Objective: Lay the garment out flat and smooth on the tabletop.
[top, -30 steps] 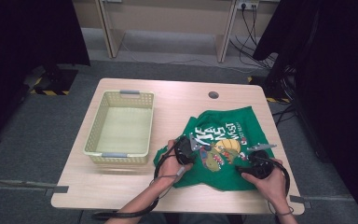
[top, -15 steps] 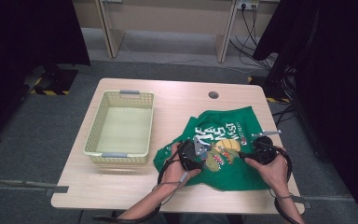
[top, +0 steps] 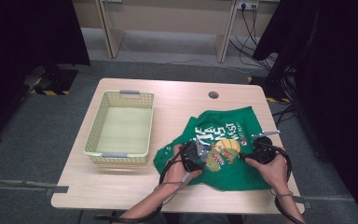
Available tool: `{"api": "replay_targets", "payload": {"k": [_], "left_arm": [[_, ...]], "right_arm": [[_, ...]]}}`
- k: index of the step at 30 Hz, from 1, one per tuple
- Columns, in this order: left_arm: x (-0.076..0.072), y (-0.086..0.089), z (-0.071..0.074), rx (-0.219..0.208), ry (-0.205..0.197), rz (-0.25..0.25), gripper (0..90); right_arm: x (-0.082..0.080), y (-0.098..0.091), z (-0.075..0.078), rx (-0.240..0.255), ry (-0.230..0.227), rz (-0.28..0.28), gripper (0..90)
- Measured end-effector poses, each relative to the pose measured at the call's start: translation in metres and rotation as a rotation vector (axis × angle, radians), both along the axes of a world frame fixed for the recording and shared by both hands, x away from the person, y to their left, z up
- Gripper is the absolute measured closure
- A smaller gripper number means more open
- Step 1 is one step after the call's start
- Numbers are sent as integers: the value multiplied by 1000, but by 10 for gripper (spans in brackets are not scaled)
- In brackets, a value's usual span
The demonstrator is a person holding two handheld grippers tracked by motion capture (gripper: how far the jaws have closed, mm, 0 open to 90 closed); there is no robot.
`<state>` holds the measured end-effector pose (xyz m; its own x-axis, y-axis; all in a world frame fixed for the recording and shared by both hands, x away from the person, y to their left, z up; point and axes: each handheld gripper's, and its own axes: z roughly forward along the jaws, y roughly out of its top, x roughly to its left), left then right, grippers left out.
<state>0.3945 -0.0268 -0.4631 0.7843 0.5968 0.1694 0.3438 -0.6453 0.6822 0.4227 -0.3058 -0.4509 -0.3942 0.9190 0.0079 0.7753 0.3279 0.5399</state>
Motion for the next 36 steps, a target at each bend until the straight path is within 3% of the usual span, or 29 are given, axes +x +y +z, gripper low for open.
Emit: {"api": "replay_targets", "payload": {"k": [16,28,32,36], "left_arm": [[15,11,2,21,4,41,333],[28,19,3,38,1,89,336],[30,21,3,19,-9,120,318],[20,20,8,-16,-34,101,299]], "right_arm": [[-32,6,-1,-12,-3,24,279],[-60,22,1,-29,29,77,274],[-66,28,5,-19,68,112,275],[-64,26,15,20,16,113,278]]}}
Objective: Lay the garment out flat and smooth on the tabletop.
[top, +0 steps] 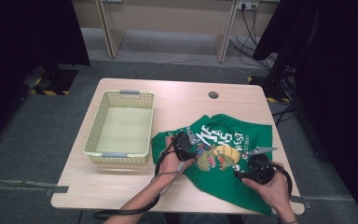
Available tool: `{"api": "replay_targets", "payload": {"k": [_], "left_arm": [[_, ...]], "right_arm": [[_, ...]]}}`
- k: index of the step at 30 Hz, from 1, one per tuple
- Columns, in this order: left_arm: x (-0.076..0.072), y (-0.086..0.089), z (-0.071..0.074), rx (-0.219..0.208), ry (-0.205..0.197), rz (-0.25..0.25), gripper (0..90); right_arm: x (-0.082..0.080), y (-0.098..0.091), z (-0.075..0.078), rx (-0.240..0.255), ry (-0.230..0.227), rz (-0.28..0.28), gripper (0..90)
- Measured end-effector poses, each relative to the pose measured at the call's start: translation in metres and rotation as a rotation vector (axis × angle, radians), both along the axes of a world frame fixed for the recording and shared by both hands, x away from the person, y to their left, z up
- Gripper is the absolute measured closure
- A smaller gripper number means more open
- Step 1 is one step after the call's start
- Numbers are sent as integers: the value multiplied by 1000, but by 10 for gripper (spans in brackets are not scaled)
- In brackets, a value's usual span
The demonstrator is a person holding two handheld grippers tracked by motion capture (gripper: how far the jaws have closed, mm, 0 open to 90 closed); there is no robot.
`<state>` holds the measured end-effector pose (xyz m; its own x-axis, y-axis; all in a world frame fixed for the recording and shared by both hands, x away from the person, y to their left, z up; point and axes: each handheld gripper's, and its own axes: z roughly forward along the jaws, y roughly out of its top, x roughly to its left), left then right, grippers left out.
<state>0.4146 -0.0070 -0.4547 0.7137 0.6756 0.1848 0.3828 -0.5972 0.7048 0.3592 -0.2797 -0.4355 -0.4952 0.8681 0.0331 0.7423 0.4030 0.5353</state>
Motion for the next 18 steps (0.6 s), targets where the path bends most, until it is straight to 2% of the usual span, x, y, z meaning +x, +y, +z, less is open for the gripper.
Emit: {"api": "replay_targets", "payload": {"k": [4,7,12,18], "left_arm": [[-16,-11,2,-3,2,-69,296],[-25,-20,-1,10,18,-113,296],[-31,-30,-5,23,25,-145,296],[-32,-33,-7,37,29,-159,302]], "right_arm": [[15,-9,11,34,-43,-39,278],[31,-15,11,44,-54,-60,278],[52,-20,0,34,-24,-73,275],[60,-21,-9,27,-8,-78,275]]}}
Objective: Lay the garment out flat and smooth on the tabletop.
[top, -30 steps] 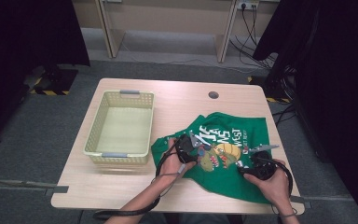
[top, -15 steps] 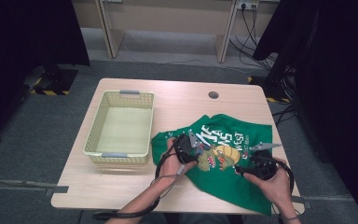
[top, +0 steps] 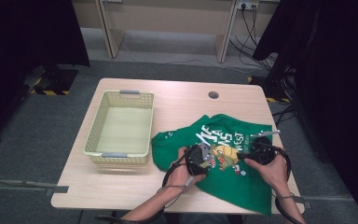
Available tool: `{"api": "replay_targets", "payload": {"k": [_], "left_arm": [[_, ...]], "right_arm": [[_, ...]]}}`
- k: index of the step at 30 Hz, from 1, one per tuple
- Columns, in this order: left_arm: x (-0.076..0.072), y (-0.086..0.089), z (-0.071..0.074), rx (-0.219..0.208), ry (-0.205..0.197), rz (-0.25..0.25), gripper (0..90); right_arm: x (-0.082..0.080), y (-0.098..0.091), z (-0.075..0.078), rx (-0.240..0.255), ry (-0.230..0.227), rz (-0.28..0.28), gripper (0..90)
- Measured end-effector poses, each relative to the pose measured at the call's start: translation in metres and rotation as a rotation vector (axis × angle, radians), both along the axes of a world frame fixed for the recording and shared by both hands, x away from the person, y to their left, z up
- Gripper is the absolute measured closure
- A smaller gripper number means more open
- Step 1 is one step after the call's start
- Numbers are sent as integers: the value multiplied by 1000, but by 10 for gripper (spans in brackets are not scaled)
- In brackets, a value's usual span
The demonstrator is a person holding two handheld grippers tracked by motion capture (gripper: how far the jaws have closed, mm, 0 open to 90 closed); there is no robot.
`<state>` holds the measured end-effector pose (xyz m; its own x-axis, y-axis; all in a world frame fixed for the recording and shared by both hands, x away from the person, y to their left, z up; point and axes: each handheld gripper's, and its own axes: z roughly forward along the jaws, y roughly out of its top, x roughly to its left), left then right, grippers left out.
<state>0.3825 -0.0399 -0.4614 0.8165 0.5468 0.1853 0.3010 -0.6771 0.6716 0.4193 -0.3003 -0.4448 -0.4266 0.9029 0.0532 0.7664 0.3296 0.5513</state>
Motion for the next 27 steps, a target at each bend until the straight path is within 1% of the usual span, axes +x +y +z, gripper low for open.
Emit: {"api": "replay_targets", "payload": {"k": [5,9,11,15,19,27], "left_arm": [[1,1,0,0,6,2,309],[5,4,1,7,11,5,319],[7,5,1,6,14,11,322],[12,9,1,12,13,26,328],[18,14,2,22,14,48,332],[29,25,3,37,14,87,338]], "right_arm": [[0,-1,-4,-14,12,-1,275],[-2,-2,-5,-25,10,4,281],[-5,-1,-6,-37,1,9,291],[-12,2,-6,-53,-2,22,287],[-21,6,-6,-63,4,38,280],[-42,17,-4,-68,31,71,280]]}}
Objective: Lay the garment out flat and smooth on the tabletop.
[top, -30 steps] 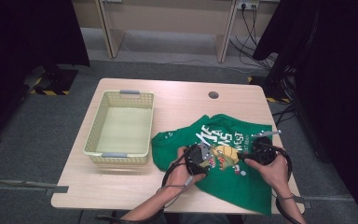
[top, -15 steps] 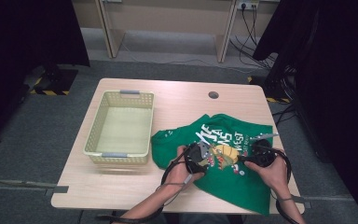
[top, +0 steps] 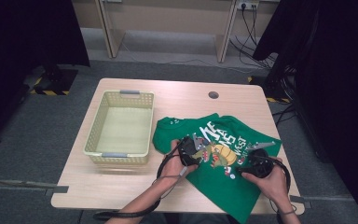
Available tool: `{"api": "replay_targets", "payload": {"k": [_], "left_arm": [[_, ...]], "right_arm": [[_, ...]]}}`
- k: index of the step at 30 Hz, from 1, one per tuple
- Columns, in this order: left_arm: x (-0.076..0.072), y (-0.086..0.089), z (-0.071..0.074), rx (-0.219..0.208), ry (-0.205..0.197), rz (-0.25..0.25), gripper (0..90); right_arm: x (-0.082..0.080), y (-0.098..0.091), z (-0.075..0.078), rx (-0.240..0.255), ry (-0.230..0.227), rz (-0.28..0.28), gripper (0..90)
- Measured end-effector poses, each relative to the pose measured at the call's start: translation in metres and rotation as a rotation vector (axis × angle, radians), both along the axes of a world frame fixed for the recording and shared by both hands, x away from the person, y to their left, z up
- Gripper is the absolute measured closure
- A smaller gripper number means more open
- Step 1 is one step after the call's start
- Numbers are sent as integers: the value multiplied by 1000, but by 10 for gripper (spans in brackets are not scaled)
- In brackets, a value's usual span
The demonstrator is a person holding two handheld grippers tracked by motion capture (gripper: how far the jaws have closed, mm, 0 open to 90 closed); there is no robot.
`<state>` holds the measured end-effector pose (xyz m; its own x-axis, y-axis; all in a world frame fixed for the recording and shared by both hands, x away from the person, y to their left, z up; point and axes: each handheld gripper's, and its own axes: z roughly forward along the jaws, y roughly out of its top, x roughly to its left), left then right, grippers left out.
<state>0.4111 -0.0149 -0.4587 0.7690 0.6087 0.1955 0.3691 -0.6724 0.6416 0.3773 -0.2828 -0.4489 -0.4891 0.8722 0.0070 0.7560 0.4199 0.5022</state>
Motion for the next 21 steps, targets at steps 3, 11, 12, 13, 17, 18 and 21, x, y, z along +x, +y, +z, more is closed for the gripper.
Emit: {"api": "replay_targets", "payload": {"k": [3,11,12,13,17,18,21], "left_arm": [[3,3,0,7,-1,16,338],[8,7,1,22,-18,51,337],[8,8,1,24,-23,54,336],[8,8,0,25,-30,54,337],[1,8,3,-17,-47,48,330],[-2,7,4,-25,-54,36,324],[-13,1,7,-43,-50,-4,307]], "right_arm": [[-8,5,0,-6,5,20,280],[-24,18,2,5,37,69,281],[-26,20,2,6,41,75,283],[-27,21,2,9,45,81,284],[-28,22,9,44,42,96,290],[-27,21,13,52,22,91,291],[-19,16,27,80,-37,75,291]]}}
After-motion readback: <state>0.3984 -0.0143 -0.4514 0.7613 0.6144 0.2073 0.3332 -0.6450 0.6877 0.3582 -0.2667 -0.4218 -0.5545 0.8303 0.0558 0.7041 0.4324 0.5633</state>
